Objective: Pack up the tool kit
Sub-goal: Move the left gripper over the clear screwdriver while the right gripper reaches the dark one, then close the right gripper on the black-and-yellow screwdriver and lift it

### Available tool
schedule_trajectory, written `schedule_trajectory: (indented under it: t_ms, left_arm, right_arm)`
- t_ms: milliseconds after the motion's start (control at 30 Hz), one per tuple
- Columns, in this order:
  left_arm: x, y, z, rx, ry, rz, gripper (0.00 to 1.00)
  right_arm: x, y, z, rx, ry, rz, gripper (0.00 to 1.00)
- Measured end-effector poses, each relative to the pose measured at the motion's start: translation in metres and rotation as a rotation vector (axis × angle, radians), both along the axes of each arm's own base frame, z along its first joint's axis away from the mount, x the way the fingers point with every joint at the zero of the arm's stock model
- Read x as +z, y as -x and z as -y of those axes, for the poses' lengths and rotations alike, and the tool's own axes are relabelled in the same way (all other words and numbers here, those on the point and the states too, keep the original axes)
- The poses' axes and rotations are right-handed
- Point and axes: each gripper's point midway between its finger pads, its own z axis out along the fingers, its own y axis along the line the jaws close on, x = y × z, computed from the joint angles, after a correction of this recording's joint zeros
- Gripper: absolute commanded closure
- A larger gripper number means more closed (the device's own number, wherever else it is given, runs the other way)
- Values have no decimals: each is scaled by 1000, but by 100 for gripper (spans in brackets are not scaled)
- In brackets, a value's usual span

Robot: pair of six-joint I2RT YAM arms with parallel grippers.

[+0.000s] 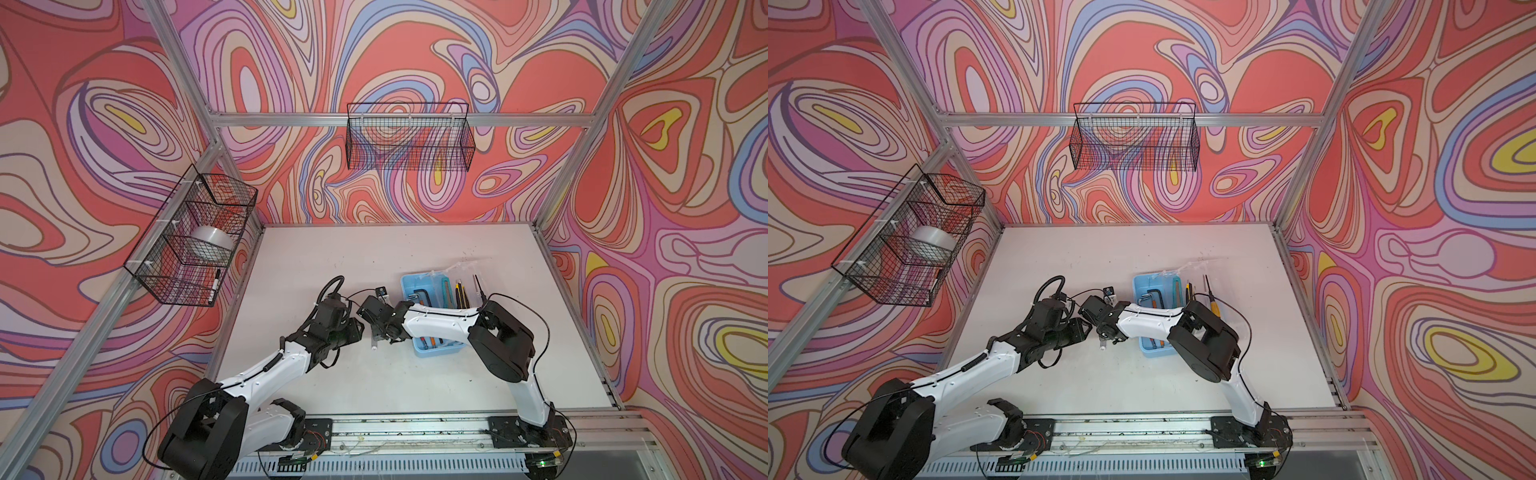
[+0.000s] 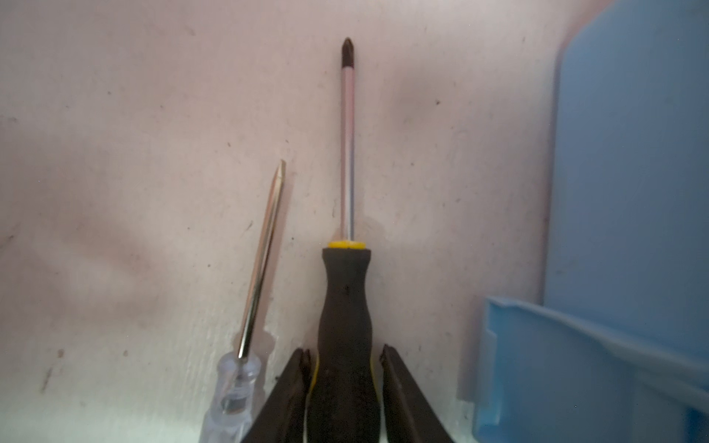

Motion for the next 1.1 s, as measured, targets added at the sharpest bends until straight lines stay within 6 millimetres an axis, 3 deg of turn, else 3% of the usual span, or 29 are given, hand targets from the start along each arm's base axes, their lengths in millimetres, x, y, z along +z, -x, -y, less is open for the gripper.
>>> schedule_trajectory:
  t_ms: [100,267,500,633,733,933,1033,1100]
  left_arm:
    - [1,-1,0,0,2,5,65]
    - [0,-2,1,0,1,3,66]
    - [-1,-2,1,0,-3,-4,66]
    - [10,-10,4,2,8,22,66]
    - [14,-13,5,5,9,33,66]
    - [14,-13,4,7,6,33,66]
    - [14,-14,4,7,6,34,66]
    - [14,-14,4,5,4,35,66]
  right_arm:
    - [0,1,-1,2,-4,-5,77]
    - [0,0,-1,3,-6,-7,100]
    - [1,2,-3,16,-17,-17,100]
    - [10,9,-1,41,-39,-29,100]
    - [34,13,2,61,-76,-13,100]
    - [115,15,19,72,-167,90,100]
    - [152,10,56,33,-170,156,100]
    - [172,2,94,-17,-157,199,100]
